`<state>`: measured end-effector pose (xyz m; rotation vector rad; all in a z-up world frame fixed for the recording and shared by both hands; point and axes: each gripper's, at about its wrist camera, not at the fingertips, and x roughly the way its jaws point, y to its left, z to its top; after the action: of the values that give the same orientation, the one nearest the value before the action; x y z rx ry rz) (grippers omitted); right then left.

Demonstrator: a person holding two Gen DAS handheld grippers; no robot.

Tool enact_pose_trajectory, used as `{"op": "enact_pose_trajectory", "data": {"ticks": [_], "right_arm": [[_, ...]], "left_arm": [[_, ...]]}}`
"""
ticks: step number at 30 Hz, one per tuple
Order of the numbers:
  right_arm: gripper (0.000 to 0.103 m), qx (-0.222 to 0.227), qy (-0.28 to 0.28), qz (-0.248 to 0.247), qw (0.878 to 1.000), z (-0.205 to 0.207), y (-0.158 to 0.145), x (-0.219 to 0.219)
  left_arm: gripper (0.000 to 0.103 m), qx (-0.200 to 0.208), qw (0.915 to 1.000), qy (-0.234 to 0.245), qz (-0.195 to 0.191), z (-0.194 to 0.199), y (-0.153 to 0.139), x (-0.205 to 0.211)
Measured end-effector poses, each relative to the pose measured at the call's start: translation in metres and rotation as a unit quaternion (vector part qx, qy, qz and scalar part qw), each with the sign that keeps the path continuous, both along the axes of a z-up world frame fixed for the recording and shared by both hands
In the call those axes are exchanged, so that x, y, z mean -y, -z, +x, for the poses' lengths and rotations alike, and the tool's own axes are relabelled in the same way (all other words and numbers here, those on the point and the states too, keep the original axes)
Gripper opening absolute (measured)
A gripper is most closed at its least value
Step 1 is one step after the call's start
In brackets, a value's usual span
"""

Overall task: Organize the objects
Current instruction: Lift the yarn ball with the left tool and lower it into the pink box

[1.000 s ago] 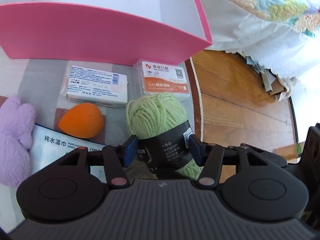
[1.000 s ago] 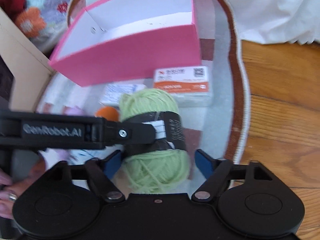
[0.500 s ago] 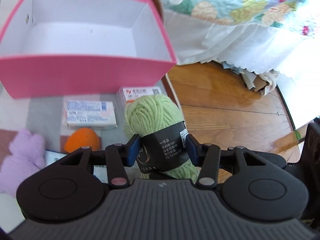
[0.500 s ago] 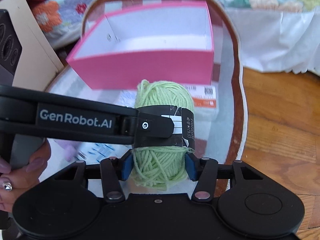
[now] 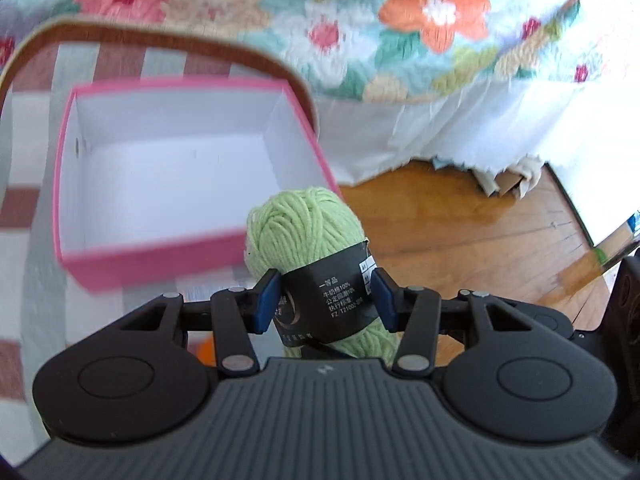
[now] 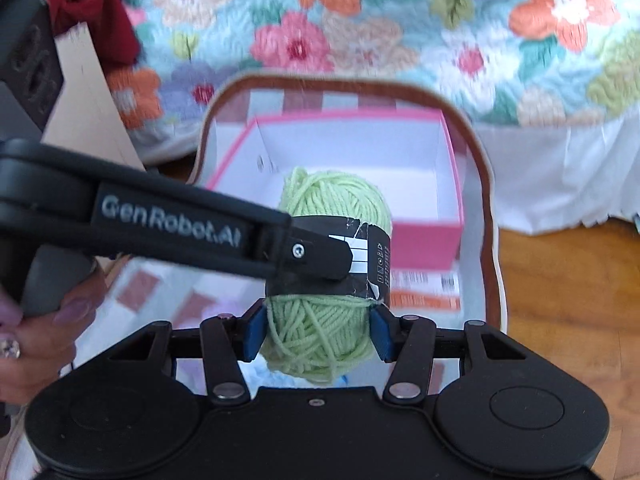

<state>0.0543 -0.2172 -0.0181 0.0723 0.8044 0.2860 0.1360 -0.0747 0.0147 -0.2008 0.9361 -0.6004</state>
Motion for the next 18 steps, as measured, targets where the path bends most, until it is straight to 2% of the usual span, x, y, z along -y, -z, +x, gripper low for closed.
{"op": "enact_pose_trajectory", "data": {"ticks": [4, 8, 10, 13, 18], "right_arm": [[0.057, 0.027, 0.006, 0.015, 1.0, 0.027, -0.026, 0.003], [0.057, 0.024, 0.033, 0.059, 0.997, 0.067, -0.034, 0.014], [0.057, 0.016, 0.056, 0.087, 0.994, 0.091, -0.023, 0.023], [0.057, -0.003, 0.084, 0.104, 0.991, 0.119, 0.006, 0.029], [0.055, -0.027, 0.099, 0.082, 0.991, 0.143, 0.04, 0.035]], "left_arm": [[0.048, 0.024, 0.9996, 0.006, 0.015, 0.036, -0.029, 0.008], [0.048, 0.036, 0.9983, 0.014, 0.043, 0.081, -0.03, 0.022], [0.048, 0.034, 0.9975, 0.021, 0.058, 0.106, -0.015, 0.03], [0.049, -0.002, 0.9983, 0.02, 0.054, 0.141, 0.019, 0.036], [0.05, -0.06, 0.998, -0.017, -0.01, 0.169, 0.071, 0.031]]}}
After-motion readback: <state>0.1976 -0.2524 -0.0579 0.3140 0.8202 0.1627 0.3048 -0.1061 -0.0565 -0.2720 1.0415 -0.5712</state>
